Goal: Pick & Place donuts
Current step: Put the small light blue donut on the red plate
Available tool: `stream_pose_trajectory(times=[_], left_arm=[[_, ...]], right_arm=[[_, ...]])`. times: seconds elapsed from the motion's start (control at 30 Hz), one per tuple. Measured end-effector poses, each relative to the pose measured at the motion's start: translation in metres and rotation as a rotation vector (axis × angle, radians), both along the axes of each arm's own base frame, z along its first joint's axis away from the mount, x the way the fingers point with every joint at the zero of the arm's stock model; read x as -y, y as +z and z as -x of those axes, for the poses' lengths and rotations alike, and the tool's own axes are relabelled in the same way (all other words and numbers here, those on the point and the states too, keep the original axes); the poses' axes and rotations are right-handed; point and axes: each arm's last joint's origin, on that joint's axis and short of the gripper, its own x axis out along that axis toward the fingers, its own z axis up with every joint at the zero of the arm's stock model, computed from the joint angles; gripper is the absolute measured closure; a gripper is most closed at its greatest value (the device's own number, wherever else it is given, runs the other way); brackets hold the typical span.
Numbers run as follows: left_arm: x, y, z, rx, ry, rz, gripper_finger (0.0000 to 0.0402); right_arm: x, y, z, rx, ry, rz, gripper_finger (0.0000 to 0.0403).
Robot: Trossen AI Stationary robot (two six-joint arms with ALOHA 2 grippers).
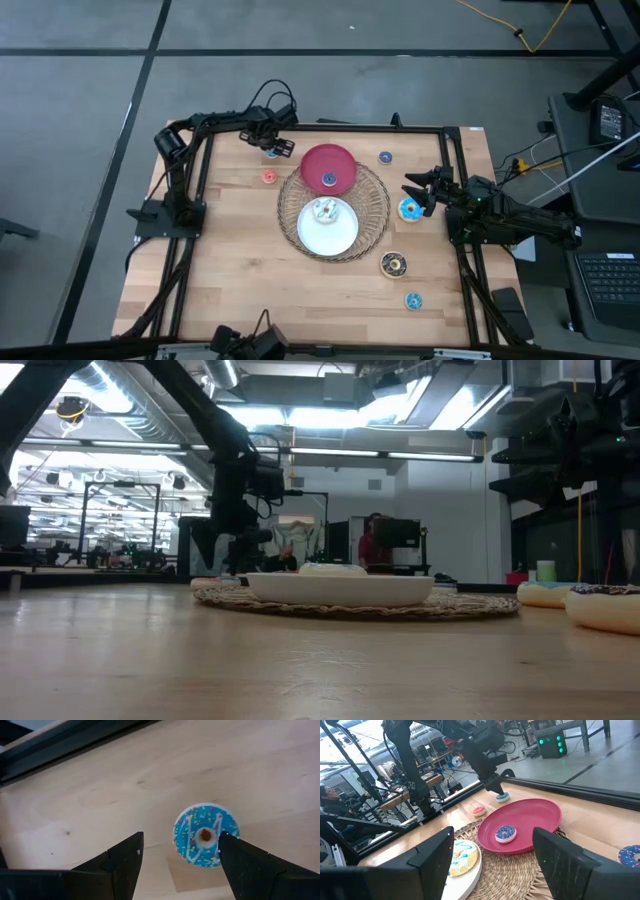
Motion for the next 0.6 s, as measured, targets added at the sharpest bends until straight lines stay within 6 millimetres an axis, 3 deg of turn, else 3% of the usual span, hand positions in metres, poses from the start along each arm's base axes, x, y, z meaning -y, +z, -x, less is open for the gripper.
stream_pose_trajectory(times=[0.37, 0.6], left_arm=[[0.0, -0.006, 0.0, -0.023, -0.053, -0.018, 0.0157], [-0.001, -0.017, -0.002, -0.033, -0.059, 0.014, 0.0182]], right_arm=[[0.0, 0.0, 0.0, 0.0, 0.0, 0.0, 0.0132], [0.0, 0.0, 0.0, 0.0, 0.0, 0.0, 0.0132]])
